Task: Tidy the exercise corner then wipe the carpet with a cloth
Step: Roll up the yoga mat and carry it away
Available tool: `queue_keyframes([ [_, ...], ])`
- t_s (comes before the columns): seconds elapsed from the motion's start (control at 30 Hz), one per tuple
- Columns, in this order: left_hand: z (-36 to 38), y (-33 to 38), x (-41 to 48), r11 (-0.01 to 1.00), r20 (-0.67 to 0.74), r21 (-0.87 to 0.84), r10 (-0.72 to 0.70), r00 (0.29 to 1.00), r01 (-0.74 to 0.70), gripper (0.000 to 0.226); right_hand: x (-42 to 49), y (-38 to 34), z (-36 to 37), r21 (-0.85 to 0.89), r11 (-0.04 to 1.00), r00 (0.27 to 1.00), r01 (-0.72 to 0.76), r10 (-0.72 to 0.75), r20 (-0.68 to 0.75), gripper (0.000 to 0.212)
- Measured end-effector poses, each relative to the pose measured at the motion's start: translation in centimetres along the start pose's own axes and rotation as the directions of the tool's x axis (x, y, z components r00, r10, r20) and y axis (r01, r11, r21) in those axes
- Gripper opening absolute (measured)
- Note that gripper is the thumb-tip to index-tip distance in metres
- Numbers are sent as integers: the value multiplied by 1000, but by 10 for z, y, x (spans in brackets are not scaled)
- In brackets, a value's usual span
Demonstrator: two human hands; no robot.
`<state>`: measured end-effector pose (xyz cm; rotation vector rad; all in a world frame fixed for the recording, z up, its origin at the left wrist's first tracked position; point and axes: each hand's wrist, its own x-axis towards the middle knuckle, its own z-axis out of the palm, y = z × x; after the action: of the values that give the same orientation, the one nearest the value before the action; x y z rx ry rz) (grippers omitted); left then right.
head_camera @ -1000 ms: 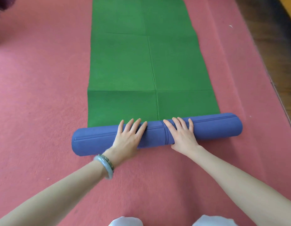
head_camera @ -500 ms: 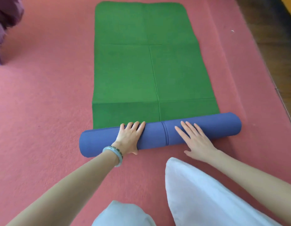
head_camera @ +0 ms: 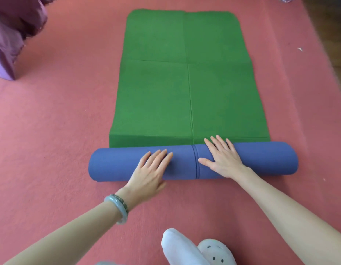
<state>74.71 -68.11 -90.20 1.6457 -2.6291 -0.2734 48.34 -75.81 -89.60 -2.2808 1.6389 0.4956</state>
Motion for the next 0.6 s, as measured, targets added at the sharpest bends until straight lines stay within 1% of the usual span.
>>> queue_keyframes([
  [0.07, 11, 2, 0, 995, 18, 97, 36, 999, -37, 80, 9, 3, -7, -29, 999, 999, 21, -22, -33, 124],
  [0.13, 17, -3, 10, 986, 0, 164, 21, 1000, -20, 80, 15, 4, -13, -42, 999, 997, 29, -32, -72, 117],
  [0.2, 16, -9, 27, 988, -28, 154, -26, 999, 30, 77, 22, 2, -21, 7, 1000, 991, 10, -9, -137, 111],
  [0.27, 11, -16, 44, 991, -36, 123, -54, 998, 58, 74, 25, -6, -25, 85, 996, 968, -25, 45, -247, 94],
  [0.33, 4, -25, 59, 993, -16, 88, -72, 997, 73, 76, 22, -16, -19, 133, 991, 923, -22, 71, -378, 72],
  [0.4, -5, -34, 74, 996, 1, 37, -84, 996, 84, 85, 10, -25, -6, 128, 992, 873, 11, 53, -485, 60],
  [0.43, -9, -39, 82, 996, 27, 10, -91, 995, 91, 90, 5, -26, 0, 113, 993, 860, 24, 37, -509, 59],
  [0.47, -13, -43, 88, 996, 61, -8, -93, 994, 94, 95, 2, -25, 6, 90, 995, 861, 32, 19, -508, 62],
  [0.53, -16, -50, 97, 996, 129, -7, -92, 987, 94, 102, 3, -19, 13, 13, 999, 886, 34, -24, -462, 77],
  [0.6, -20, -53, 104, 993, 159, 28, -120, 980, 117, 101, 12, -13, 11, -69, 997, 913, 26, -52, -405, 96],
])
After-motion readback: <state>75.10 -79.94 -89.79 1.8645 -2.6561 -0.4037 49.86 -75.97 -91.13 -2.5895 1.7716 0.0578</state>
